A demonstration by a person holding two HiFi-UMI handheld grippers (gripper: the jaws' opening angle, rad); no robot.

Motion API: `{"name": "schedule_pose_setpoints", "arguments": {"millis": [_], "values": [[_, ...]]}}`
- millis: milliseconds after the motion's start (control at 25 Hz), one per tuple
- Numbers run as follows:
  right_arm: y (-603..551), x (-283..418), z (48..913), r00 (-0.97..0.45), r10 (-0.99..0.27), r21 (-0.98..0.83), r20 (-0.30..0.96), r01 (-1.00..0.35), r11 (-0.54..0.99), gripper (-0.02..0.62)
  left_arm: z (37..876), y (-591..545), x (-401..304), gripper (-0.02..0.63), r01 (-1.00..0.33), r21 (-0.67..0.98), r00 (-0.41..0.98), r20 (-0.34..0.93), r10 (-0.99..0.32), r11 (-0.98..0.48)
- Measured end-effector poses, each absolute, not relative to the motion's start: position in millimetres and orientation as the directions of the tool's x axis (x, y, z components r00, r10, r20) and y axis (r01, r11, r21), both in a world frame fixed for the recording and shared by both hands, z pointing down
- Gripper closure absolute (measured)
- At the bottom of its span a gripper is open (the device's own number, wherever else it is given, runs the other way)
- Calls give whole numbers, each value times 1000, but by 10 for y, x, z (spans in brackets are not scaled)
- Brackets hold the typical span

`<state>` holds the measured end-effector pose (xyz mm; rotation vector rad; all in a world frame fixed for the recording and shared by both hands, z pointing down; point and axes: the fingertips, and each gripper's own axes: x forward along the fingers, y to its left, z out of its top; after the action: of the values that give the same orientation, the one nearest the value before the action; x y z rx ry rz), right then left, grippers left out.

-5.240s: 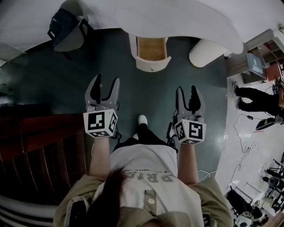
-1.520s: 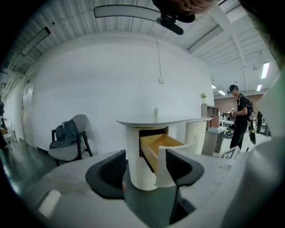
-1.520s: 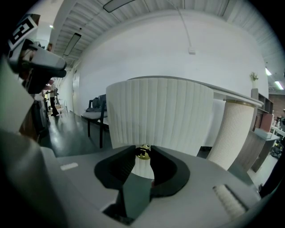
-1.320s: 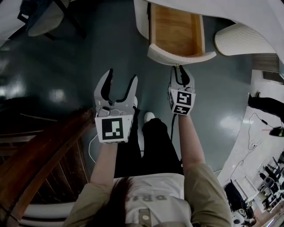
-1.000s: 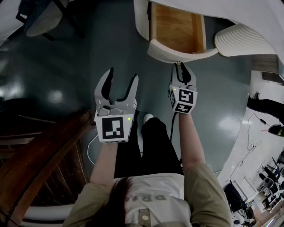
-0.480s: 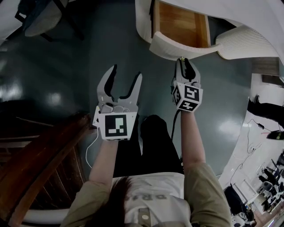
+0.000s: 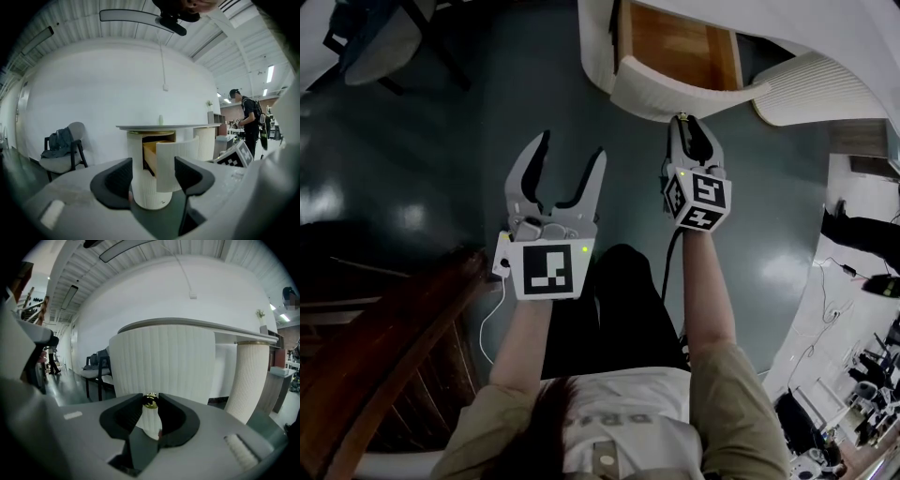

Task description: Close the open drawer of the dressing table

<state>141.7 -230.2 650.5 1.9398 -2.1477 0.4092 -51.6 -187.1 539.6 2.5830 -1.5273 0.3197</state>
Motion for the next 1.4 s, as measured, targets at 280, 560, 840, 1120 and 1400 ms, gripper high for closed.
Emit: {"name": "schedule_pose_setpoints", "arguments": {"millis": [280, 560, 840, 1120, 1400], "values": [[-2484, 1420, 6492, -92, -951, -42, 295, -996, 83, 489, 5573, -1995, -519, 314, -877, -1, 468, 215, -857, -480], [-2632, 1446, 6473, -87, -963, -46, 257, -996, 78, 489, 5842, -2103, -508, 314, -874, -2, 475, 213, -854, -486], [-2771, 1461, 6461, -102, -955, -54, 279, -994, 91, 489, 6049, -2148, -484, 314, -869, 1, 482, 224, -847, -494], [-2938, 1476, 6470, -99, -954, -76, 281, -994, 81, 489, 6071, -2208, -404, 314, -867, 14, 490, 205, -847, -498], [-3055, 1494, 6448, -106, -961, -77, 256, -993, 89, 489, 6155, -2242, -327, 314, -864, 3, 496, 186, -848, -504]]}}
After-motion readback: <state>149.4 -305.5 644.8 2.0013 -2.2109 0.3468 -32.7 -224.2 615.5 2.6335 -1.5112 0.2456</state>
